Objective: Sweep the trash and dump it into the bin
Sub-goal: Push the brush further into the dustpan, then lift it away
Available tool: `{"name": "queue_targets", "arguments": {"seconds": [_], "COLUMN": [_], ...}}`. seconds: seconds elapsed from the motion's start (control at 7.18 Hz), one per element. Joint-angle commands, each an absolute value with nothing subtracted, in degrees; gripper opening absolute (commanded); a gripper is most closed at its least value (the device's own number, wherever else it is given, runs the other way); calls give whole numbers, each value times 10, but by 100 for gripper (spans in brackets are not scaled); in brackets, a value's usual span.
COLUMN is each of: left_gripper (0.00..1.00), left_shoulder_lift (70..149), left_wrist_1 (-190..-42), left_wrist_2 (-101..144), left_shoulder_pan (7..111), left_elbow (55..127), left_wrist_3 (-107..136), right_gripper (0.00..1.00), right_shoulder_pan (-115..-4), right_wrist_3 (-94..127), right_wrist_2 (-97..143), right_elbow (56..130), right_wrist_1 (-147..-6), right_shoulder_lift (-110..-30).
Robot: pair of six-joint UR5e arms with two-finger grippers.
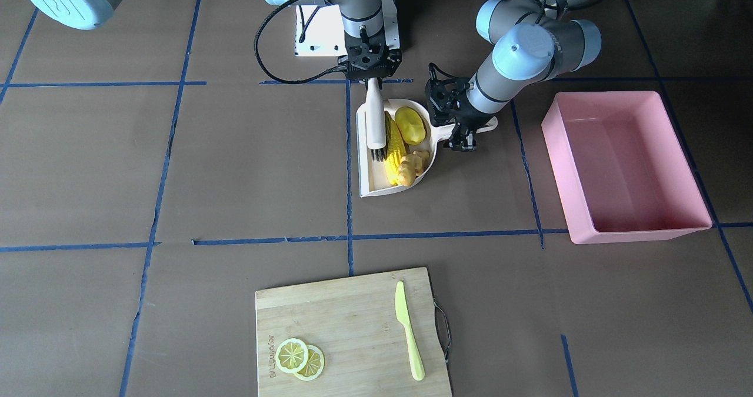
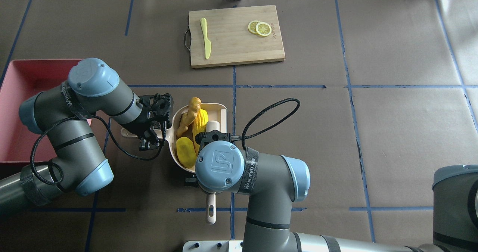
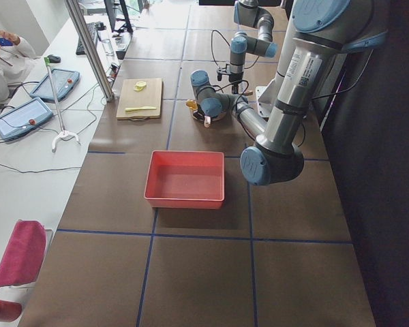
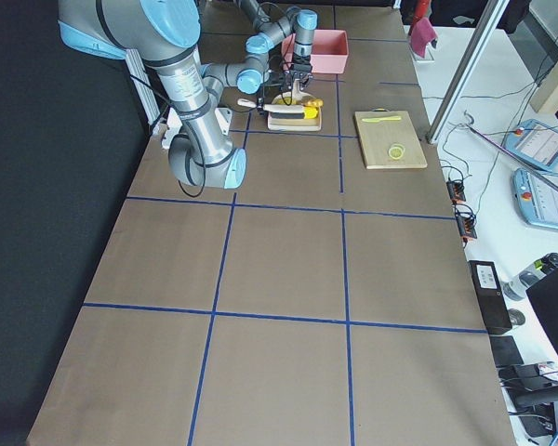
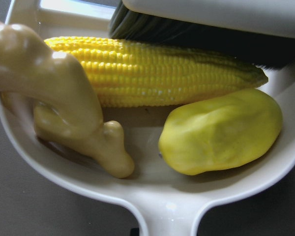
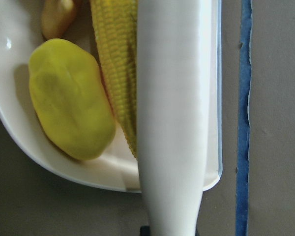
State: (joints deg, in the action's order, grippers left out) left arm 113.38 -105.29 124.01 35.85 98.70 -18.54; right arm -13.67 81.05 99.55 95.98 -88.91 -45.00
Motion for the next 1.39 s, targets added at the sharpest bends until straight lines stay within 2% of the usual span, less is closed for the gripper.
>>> {"name": "queue_targets", "arguments": {"seconds": [0.0,0.28,0.84,1.25], "left_gripper": [1,1,1,0], "left_shoulder_lift": [1134,1134,1136,1136], "left_wrist_1": [-1053,-1054,-1056,-1061], "left_wrist_2": [1240,1240,1242,1244], "left_shoulder_pan": [358,358,358,359], "left_elbow": [987,986,984,991], "left_wrist_3": [-185,-185,-185,-183], "right_gripper": [0,0,0,0], "right_shoulder_pan": [-137,-137,-148,-181], "right_wrist_3": [810,809,809,752], "right_wrist_2": [985,985,991,1006], "right_elbow": [977,1012,1037,1049], "right_wrist_1": [-888,-888,-895,-970], "right_shoulder_lift": [-458,-485,-503,-521]}}
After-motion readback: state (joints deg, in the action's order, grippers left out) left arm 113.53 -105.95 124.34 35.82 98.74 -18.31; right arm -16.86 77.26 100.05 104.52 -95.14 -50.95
